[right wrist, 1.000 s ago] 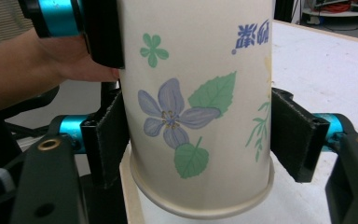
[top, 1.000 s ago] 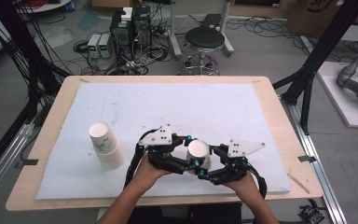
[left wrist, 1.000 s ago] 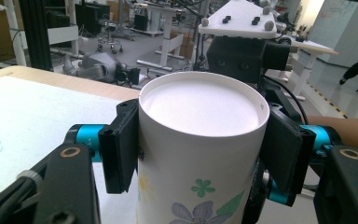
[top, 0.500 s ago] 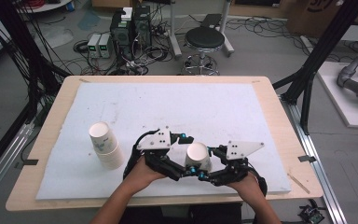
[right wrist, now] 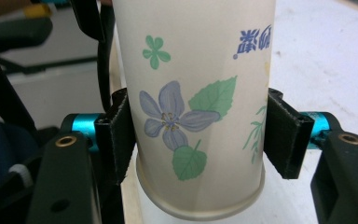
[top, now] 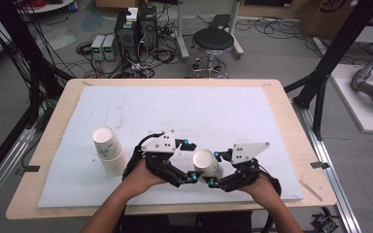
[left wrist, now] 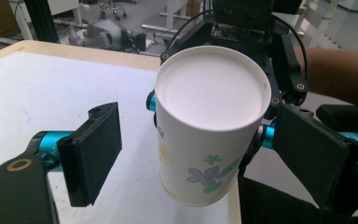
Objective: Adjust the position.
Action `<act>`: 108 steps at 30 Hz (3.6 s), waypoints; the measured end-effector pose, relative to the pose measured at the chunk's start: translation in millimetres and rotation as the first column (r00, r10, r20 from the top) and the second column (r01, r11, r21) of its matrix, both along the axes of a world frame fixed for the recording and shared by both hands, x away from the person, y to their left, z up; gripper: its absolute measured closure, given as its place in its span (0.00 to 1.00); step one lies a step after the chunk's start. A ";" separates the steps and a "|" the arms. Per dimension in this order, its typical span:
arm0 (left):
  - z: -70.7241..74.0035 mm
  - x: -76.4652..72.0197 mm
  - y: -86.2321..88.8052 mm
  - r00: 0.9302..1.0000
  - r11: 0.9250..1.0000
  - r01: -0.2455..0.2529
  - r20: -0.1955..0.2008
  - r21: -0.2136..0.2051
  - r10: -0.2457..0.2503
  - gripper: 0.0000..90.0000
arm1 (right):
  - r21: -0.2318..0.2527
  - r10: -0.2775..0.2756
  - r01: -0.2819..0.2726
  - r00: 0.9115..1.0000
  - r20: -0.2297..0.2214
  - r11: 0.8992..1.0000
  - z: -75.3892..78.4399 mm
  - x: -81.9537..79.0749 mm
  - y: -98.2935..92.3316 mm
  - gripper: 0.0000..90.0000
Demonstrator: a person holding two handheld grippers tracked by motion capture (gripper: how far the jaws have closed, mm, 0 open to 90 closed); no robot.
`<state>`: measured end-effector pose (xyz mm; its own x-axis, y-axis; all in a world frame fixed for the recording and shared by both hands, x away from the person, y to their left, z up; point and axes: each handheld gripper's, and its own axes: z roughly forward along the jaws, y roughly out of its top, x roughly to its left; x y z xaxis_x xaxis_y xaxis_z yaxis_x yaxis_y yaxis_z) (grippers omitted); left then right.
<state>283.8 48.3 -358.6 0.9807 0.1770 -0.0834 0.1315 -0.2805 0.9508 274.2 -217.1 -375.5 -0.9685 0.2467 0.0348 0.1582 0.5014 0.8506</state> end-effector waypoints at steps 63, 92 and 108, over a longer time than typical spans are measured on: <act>-16.9 0.4 10.5 0.996 0.997 0.076 -0.041 -0.026 -0.077 0.41 | -0.062 0.045 -0.043 0.999 0.029 0.997 21.4 -3.0 -2.9 0.23; -22.0 -3.1 17.5 0.993 0.979 0.111 -0.009 -0.168 -0.114 0.41 | 0.220 0.021 -0.017 1.000 -0.013 0.975 -13.1 -10.0 -23.4 0.23; -28.1 -3.7 14.1 0.990 0.958 0.138 -0.002 -0.251 -0.143 0.41 | 0.341 0.093 -0.076 0.995 -0.033 0.937 -15.1 -5.6 -21.6 0.34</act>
<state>280.1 62.4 -386.7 0.9918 0.0089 -0.1275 0.1278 -0.0514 0.9905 268.6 -238.7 -390.6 -0.9803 0.1296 0.1487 0.1726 0.1981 0.9649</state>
